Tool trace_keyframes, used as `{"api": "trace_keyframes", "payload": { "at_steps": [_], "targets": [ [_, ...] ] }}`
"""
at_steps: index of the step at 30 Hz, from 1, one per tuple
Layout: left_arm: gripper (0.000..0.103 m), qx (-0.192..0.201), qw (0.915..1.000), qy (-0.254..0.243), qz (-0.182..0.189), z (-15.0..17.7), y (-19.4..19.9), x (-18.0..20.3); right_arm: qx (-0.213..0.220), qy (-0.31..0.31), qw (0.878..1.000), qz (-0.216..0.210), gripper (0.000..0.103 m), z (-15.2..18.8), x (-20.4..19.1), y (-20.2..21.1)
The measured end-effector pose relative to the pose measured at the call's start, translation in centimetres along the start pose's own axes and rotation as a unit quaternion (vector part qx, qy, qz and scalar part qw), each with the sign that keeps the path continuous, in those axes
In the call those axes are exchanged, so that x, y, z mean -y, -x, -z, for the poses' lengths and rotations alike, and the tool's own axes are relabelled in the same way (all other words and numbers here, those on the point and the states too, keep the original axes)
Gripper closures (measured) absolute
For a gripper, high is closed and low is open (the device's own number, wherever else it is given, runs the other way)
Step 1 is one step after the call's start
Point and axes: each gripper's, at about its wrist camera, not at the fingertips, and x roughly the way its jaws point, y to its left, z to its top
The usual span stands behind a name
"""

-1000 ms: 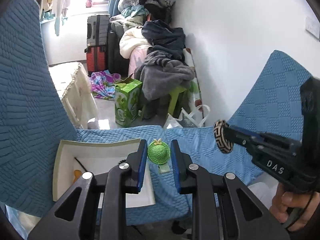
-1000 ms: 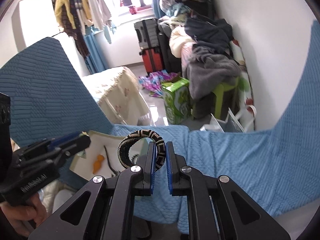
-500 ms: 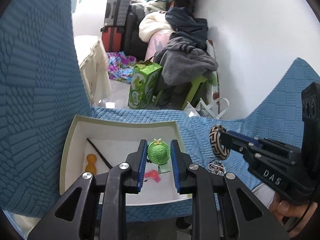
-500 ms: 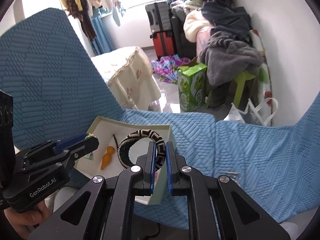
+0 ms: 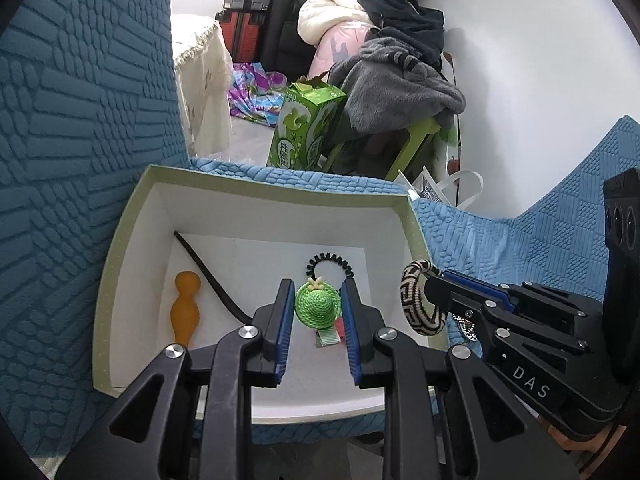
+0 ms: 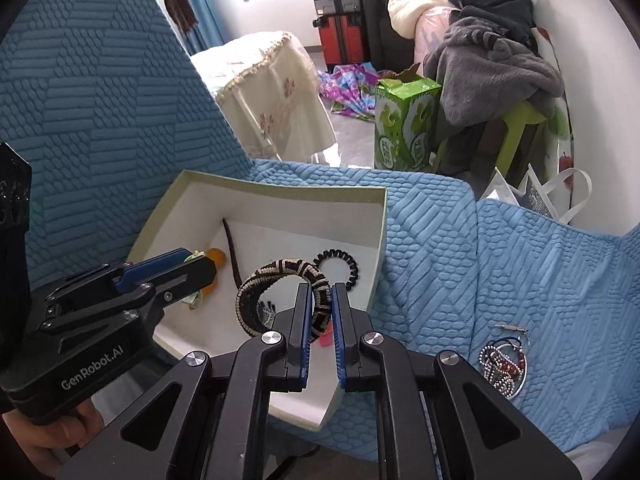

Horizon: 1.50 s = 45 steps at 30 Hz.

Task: Organize jewelry
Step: 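Open both tools to drop the pendant and the bracelet into the box, then move both tools back to the red-beaded chain necklace on the cushion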

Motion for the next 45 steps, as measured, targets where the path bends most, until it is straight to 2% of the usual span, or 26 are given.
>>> {"api": "trace_keyframes", "payload": {
  "at_steps": [5,6,7,9,11,13,20,26,31,34,37,45],
  "targets": [
    [0.078,0.0,0.9998,0.018,-0.004,-0.3,0.3,-0.6,-0.003,-0.003,1.0,-0.008,0.094,-0.3,0.1,0.0],
    [0.075,0.0,0.9997,0.024,-0.002,-0.5,0.5,-0.8,-0.001,-0.003,1.0,-0.011,0.094,-0.5,0.1,0.2],
    [0.07,0.004,0.9996,0.029,-0.002,-0.7,0.8,-0.8,0.001,-0.003,1.0,-0.014,0.094,-0.6,0.2,0.5],
    [0.043,0.019,0.9993,0.03,-0.015,-0.9,1.9,-0.8,0.008,-0.001,1.0,-0.017,0.093,-0.9,0.2,1.3],
    [0.038,0.035,0.9988,0.028,-0.02,-1.1,2.9,-0.5,0.014,0.001,1.0,-0.019,0.085,-1.1,0.3,1.9],
    [0.038,0.043,0.9985,0.026,-0.019,-1.4,3.8,-0.1,0.024,0.004,0.999,-0.028,0.077,-1.3,0.3,2.9],
    [0.039,0.083,0.9964,0.008,-0.012,-1.8,6.9,3.1,0.071,0.021,0.997,-0.032,0.077,-1.6,1.6,7.8],
    [0.039,0.103,0.9943,-0.028,0.003,-1.8,8.1,6.9,0.121,0.02,0.992,-0.017,0.078,-0.4,4.5,12.6],
    [0.039,0.112,0.9926,-0.046,0.015,-2.0,8.1,9.8,0.142,0.005,0.99,-0.001,0.078,0.7,7.6,15.0],
    [0.039,0.107,0.9922,-0.053,0.034,-1.6,7.4,11.6,0.146,0.0,0.989,0.011,0.078,1.5,9.5,15.4],
    [0.039,0.102,0.9907,-0.057,0.07,-1.1,5.6,13.7,0.149,-0.004,0.989,0.017,0.079,2.5,11.6,15.0],
    [0.041,0.064,0.9914,-0.075,0.086,2.2,-0.4,17.8,0.132,-0.037,0.99,0.034,0.087,6.2,17.9,10.9]
  ]
}}
